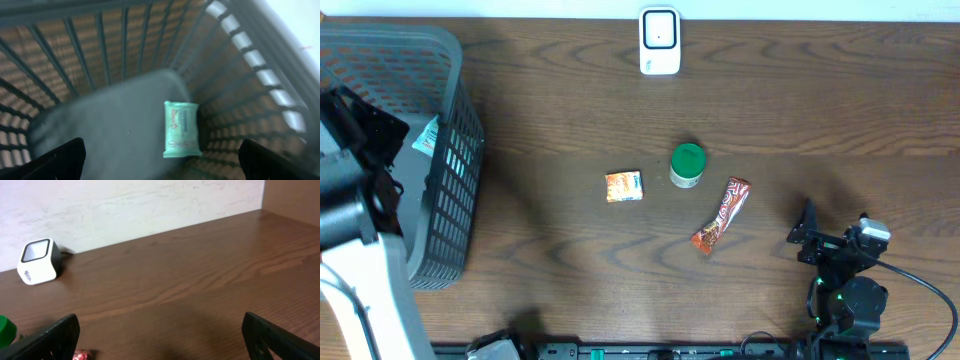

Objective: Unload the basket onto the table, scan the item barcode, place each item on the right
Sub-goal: 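Reach the left gripper into the basket and grasp the mint-green wipes pack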

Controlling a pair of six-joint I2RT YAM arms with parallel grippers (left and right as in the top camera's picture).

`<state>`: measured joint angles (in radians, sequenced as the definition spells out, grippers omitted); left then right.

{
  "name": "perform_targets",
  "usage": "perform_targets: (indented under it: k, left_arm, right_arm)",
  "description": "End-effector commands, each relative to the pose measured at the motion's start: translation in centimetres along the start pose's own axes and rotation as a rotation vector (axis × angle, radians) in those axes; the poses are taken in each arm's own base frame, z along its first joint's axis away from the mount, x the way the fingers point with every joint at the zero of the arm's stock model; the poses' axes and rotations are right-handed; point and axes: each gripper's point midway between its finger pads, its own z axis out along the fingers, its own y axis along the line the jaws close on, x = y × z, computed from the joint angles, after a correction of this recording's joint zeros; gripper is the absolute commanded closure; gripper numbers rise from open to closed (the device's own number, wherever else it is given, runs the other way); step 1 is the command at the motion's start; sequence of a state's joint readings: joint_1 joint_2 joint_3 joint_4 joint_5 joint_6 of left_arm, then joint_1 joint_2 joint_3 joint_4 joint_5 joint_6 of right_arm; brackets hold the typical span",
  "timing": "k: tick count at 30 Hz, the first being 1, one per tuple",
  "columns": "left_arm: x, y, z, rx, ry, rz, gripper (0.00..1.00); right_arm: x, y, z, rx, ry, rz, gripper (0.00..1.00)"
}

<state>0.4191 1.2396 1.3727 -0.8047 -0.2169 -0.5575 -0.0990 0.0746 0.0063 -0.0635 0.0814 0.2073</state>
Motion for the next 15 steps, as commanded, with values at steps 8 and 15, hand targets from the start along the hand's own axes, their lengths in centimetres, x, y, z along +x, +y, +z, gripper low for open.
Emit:
perform_targets:
  k: [8,15]
  left_arm:
    - [8.2,-1.2,14.5,-0.019,0.351,-0.049,0.02]
    - [12.6,-0.4,20.3,-0.09,0.448,-0.078,0.02]
  right_arm:
    - [0.0,-0.2,0.0,0.007,0.001,-0.01,0.01]
    - [0.0,-0.2,0.0,0.007,0.001,-0.01,0.01]
